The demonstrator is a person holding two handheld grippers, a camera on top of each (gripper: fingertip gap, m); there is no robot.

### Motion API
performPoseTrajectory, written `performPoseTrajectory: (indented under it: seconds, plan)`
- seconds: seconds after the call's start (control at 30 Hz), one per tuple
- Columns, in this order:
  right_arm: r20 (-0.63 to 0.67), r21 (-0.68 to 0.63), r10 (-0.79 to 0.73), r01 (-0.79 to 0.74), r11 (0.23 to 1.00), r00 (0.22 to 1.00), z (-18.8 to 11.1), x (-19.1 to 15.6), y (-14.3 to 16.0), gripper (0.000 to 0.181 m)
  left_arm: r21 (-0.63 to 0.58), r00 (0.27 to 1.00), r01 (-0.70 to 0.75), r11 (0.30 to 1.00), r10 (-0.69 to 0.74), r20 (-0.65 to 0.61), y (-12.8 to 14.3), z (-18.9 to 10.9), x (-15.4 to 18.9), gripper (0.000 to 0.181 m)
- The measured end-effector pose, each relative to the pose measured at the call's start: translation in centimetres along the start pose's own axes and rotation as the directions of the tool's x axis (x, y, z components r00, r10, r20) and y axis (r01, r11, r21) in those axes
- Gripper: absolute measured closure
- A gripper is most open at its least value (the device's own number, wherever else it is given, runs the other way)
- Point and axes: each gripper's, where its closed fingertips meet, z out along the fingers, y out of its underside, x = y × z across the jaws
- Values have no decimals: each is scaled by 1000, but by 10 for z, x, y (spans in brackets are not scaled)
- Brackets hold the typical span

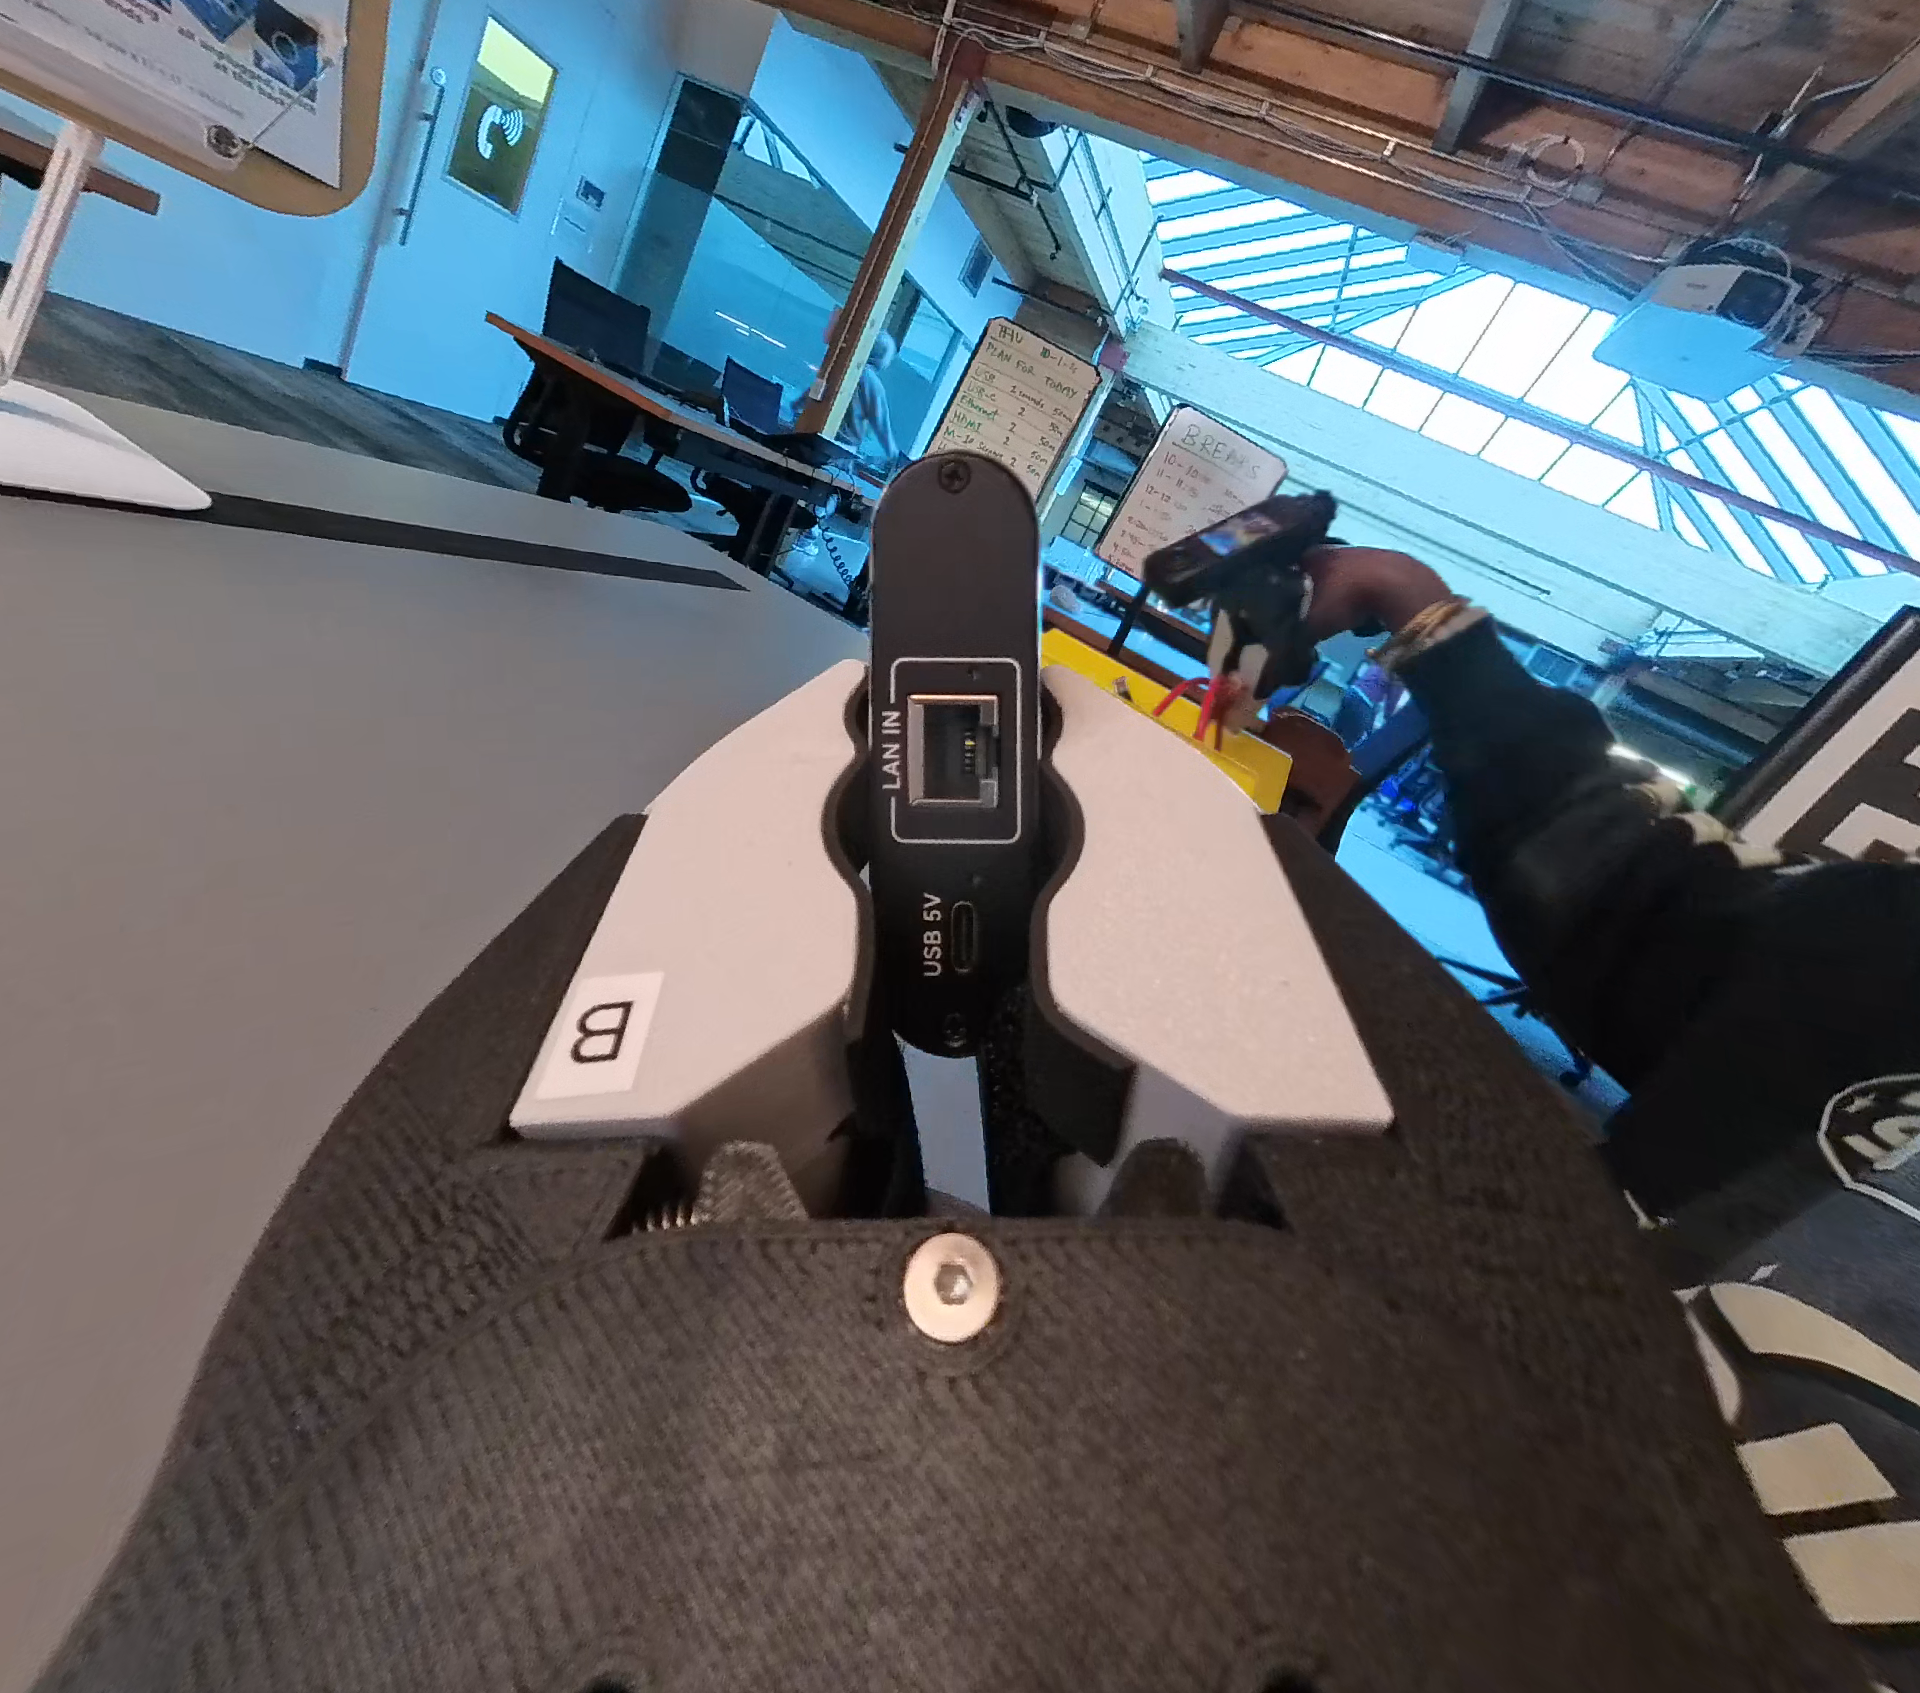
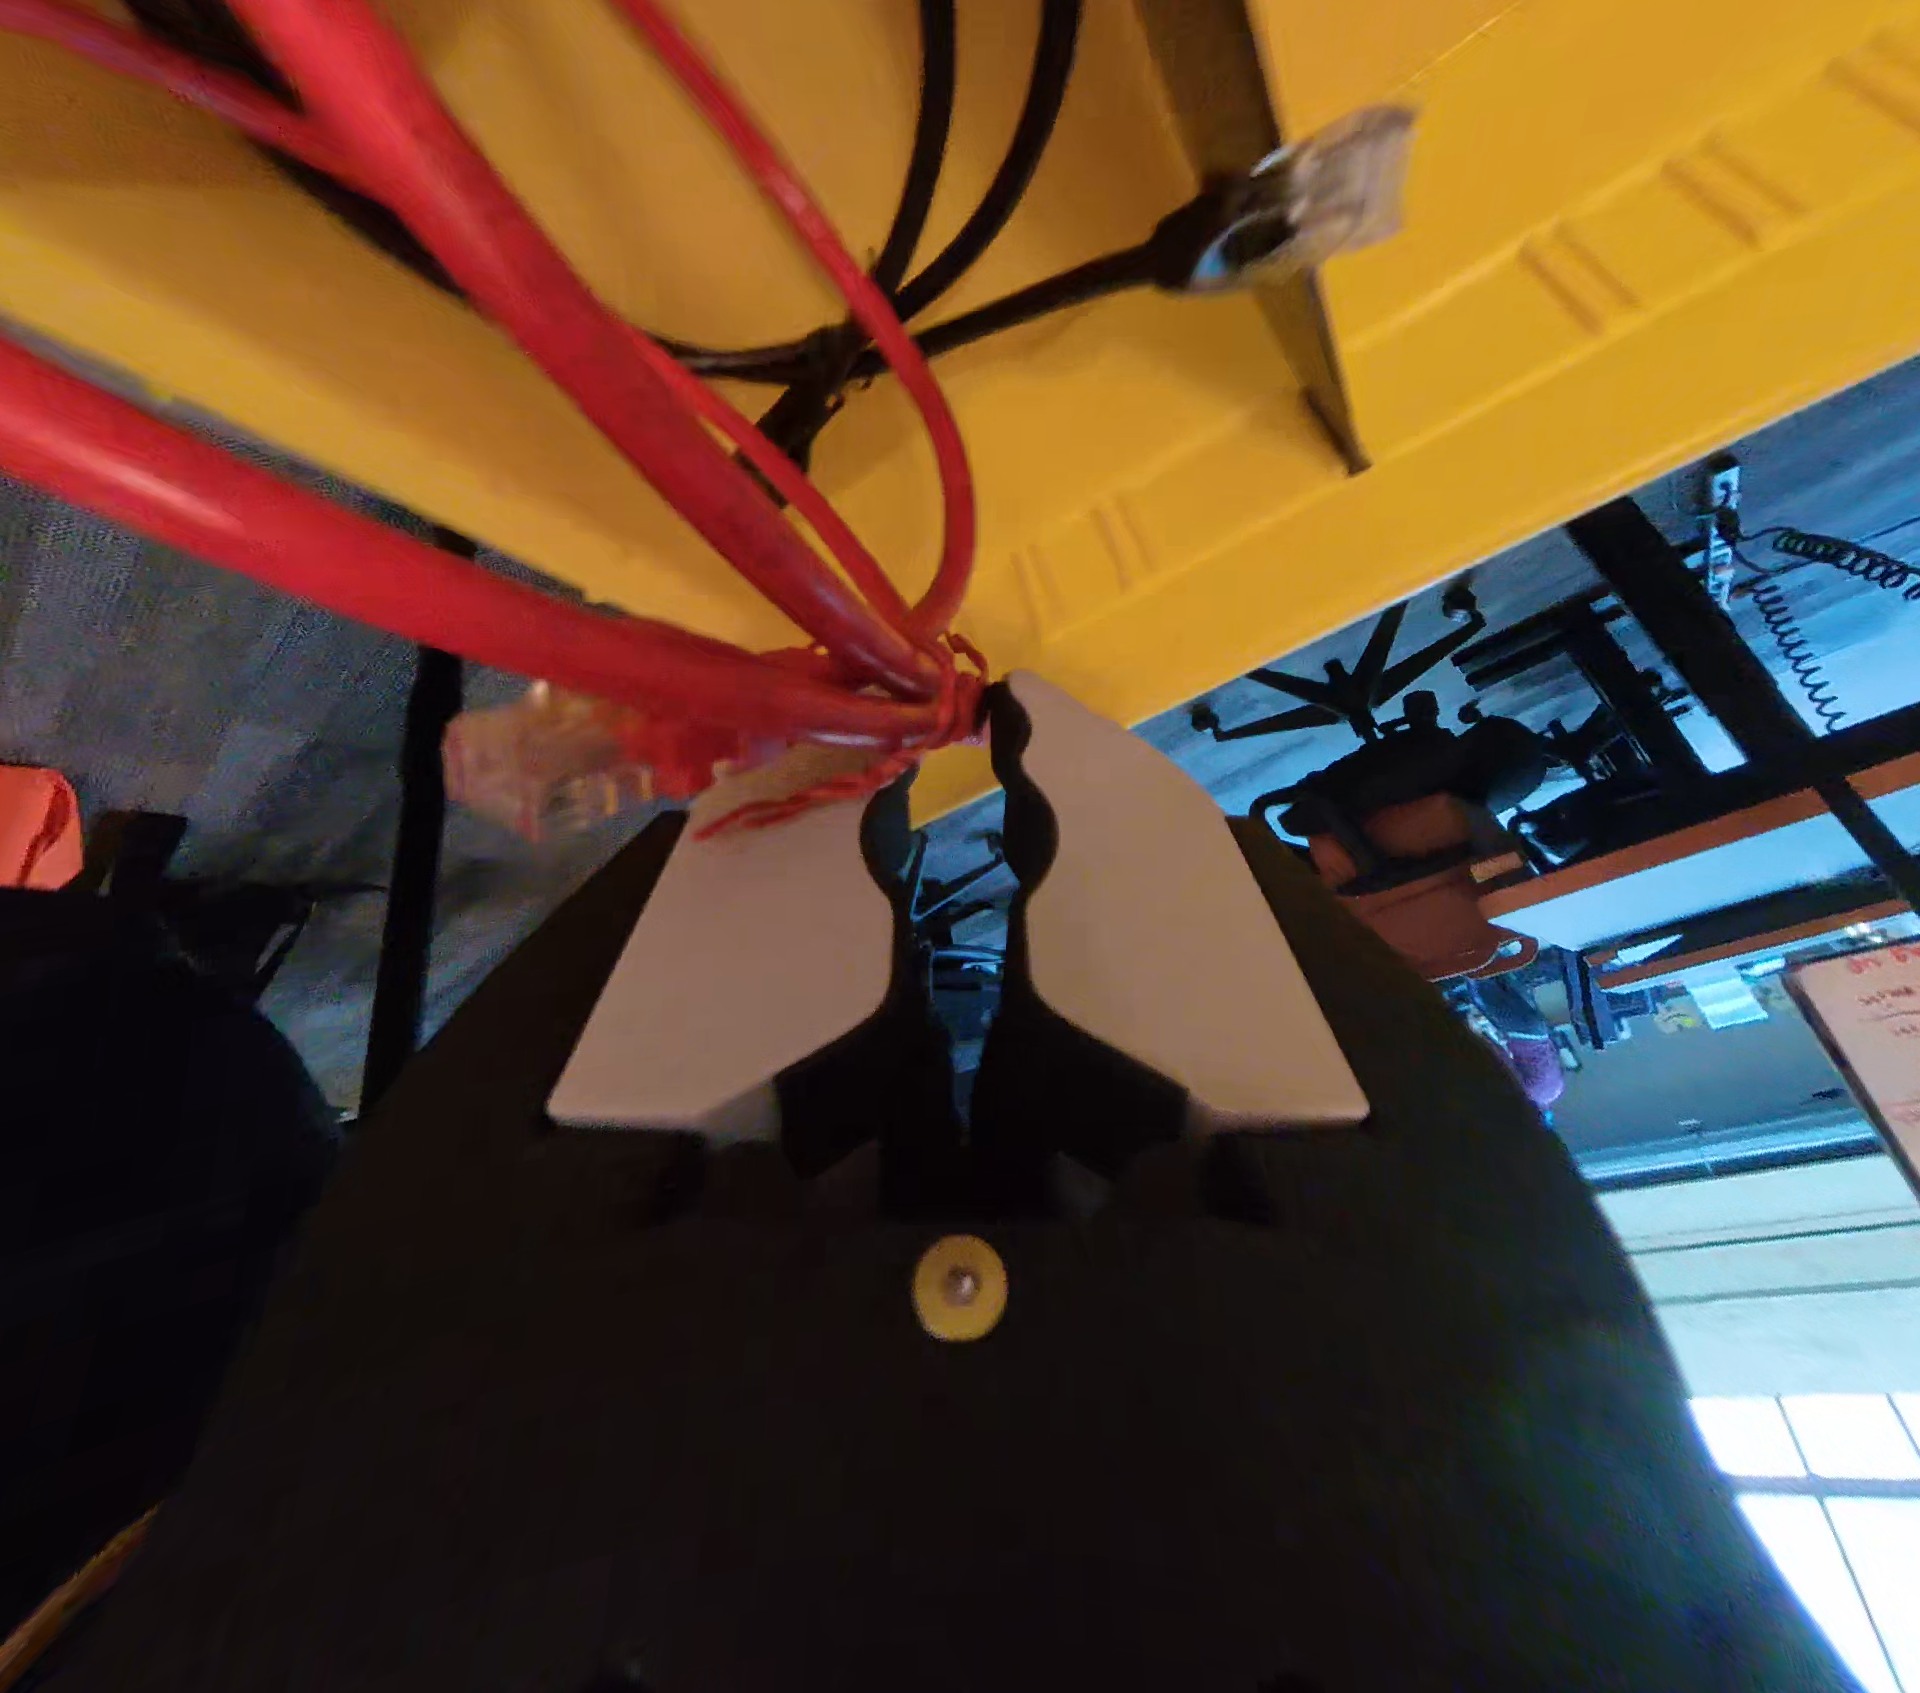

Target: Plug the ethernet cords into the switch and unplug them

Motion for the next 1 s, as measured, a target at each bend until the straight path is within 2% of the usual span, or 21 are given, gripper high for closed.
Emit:
performPoseTrajectory:
  seconds: [0.1, 0.13, 0.27, 0.3, 0.37, 0.4, 0.43, 0.47, 0.5, 0.53, 0.57, 0.6, 0.63, 0.67, 0.73, 0.77, 0.87, 1.0]
  plan:
    - [-16, 41, 32, -31, 999, 999, -1, 19, -21, 167, 3, 1000, 8, 1000, -8, -3, 0, 0, 0, 156]
    - [-27, 64, 50, -48, 997, 998, -5, 25, -26, 152, 1, 1000, 8, 1000, -8, -3, 0, 0, 0, 156]
    - [-93, 152, 126, -111, 982, 988, -42, 38, -36, 116, -3, 1000, 6, 1000, -6, -3, 1, 0, 0, 156]
    - [-128, 214, 159, -129, 968, 979, -59, 40, -41, 112, -1, 1000, 6, 1000, -6, -3, 0, 0, 0, 156]
    - [-227, 439, 273, -152, 886, 935, -104, 45, -62, 123, 3, 1000, 9, 1000, -9, -2, 0, 0, 0, 156]
    - [-248, 594, 329, -125, 794, 911, -134, 40, -79, 128, 6, 1000, 10, 1000, -10, -1, -1, 0, -1, 156]
    - [-241, 747, 360, -64, 661, 901, -167, 27, -98, 131, 8, 1000, 11, 1000, -11, -1, -1, 0, -1, 156]
    - [-234, 875, 362, 32, 483, 902, -203, 5, -118, 130, 11, 1000, 11, 1000, -11, -1, -1, -1, -1, 156]
    - [-225, 956, 340, 139, 260, 913, -241, -25, -137, 133, 13, 1000, 11, 1000, -11, -2, -2, -1, -1, 156]
    - [-211, 976, 279, 219, 3, 937, -276, -66, -152, 139, 13, 1000, 12, 1000, -12, -4, -2, -1, 0, 156]
    - [-203, 938, 180, 244, -247, 962, -305, -111, -162, 145, 13, 1000, 13, 1000, -13, -8, -2, -1, 0, 156]
    - [-211, 872, 43, 208, -443, 976, -324, -158, -169, 150, 13, 1000, 14, 1000, -13, -16, -2, -1, 2, 156]
    - [-230, 817, -113, 129, -562, 967, -333, -200, -176, 153, 12, 1000, 13, 1000, -12, -29, -2, -1, 4, 156]
    - [-242, 794, -262, 35, -607, 934, -335, -235, -184, 152, 6, 999, 11, 1000, -10, -52, -1, -1, 7, 156]
    - [-226, 817, -494, -112, -565, 840, -328, -279, -207, 149, -33, 991, 12, 999, -16, -134, 5, 1, 20, 156]
    - [-201, 836, -548, -150, -528, 812, -324, -288, -220, 148, -57, 984, 3, 998, -13, -179, 9, 2, 28, 156]
    - [-170, 908, -600, -112, -403, 782, -302, -298, -253, 146, -126, 961, -89, 988, 52, -273, 23, 4, 48, 156]
    - [-167, 944, -679, -84, -320, 715, -280, -309, -262, 147, -161, 946, -145, 976, 89, -311, 32, 5, 56, 156]
